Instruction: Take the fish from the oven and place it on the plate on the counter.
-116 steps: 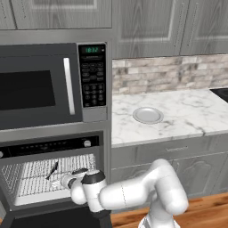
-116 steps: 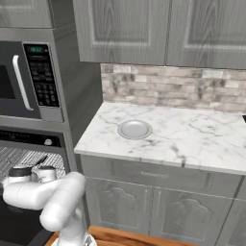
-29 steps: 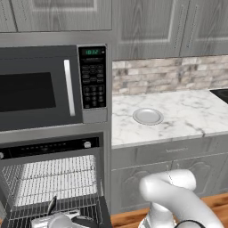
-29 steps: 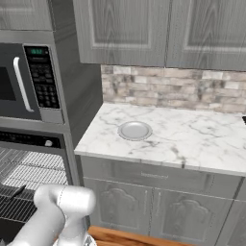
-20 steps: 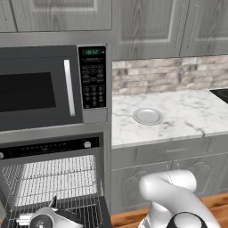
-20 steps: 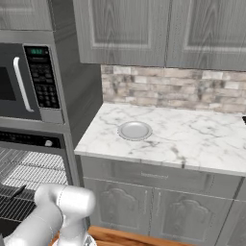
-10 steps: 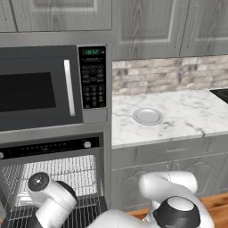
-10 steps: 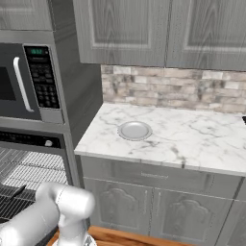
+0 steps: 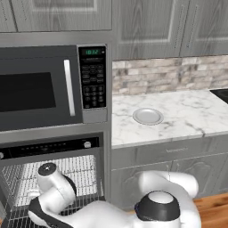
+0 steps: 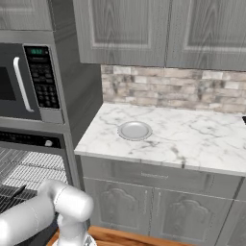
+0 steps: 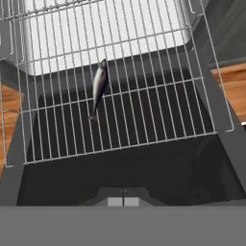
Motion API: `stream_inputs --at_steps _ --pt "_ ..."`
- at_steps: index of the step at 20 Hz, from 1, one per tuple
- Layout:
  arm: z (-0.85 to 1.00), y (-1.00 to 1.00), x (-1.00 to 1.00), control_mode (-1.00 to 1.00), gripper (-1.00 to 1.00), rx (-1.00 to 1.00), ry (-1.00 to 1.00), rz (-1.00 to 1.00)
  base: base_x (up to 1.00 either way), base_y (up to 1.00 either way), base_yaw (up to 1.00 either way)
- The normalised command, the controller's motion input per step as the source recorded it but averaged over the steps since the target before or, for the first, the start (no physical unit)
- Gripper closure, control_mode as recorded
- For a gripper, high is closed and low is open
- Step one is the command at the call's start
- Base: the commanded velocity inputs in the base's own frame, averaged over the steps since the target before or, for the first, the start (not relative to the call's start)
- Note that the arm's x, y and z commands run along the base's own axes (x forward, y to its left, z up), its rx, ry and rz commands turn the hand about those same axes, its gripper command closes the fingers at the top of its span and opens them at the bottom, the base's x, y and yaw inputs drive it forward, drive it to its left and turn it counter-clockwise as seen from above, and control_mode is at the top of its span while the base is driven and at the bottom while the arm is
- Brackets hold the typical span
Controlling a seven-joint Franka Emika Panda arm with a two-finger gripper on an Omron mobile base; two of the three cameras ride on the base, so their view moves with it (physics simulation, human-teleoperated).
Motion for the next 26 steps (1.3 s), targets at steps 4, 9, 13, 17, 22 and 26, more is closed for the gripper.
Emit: stream_inputs --at_steps 4,9,13,17,22,26 --pt "-0.58 0.00 0.37 -1.00 -1.00 0.00 0.12 0.00 0.00 0.00 0.00" --pt "-0.46 0.00 0.32 -1.00 -1.00 0.00 0.10 0.00 0.00 0.00 0.00" --pt "-0.39 0.02 0.20 -1.00 -1.00 -0.04 0.03 0.00 0.00 0.00 0.00" --pt "-0.37 0.08 0.04 -1.00 -1.00 -0.07 0.00 0.00 0.00 0.00 0.00" --pt "-0.39 0.09 0.02 -1.00 -1.00 -0.10 -0.03 0.00 0.00 0.00 0.00" --pt "-0.22 0.02 0.11 -1.00 -1.00 -0.04 0.00 0.00 0.00 0.00 0.00"
